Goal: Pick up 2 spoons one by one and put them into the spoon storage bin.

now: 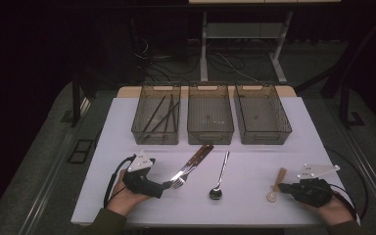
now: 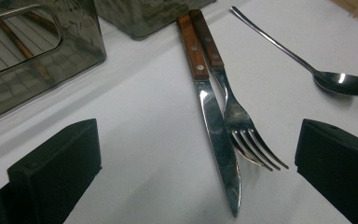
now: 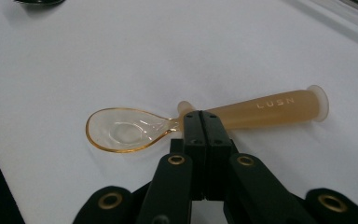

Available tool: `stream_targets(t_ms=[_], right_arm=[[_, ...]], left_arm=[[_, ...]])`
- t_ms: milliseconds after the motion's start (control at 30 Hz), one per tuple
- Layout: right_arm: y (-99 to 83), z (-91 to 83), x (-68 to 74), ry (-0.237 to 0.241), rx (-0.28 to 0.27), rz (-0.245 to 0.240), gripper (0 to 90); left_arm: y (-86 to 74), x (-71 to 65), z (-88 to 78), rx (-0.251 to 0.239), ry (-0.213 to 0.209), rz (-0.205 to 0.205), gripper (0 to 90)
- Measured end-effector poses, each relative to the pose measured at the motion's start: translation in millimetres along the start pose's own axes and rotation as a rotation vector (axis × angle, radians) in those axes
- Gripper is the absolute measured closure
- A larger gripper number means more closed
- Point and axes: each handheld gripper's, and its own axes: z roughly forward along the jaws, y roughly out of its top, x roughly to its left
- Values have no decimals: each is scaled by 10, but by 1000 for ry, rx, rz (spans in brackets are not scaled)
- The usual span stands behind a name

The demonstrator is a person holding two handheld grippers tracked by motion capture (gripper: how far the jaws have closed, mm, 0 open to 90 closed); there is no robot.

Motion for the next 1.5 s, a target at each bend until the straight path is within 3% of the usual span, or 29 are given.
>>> stream_targets(t_ms=[667,1500], right_arm=[[99,128,39,-2,-5,-39,890],[214,236,47,-17,-16,-41,891]], left_arm=[[2,-10,11,10,-4,2,0],[7,-12,4,6,-3,9,0]])
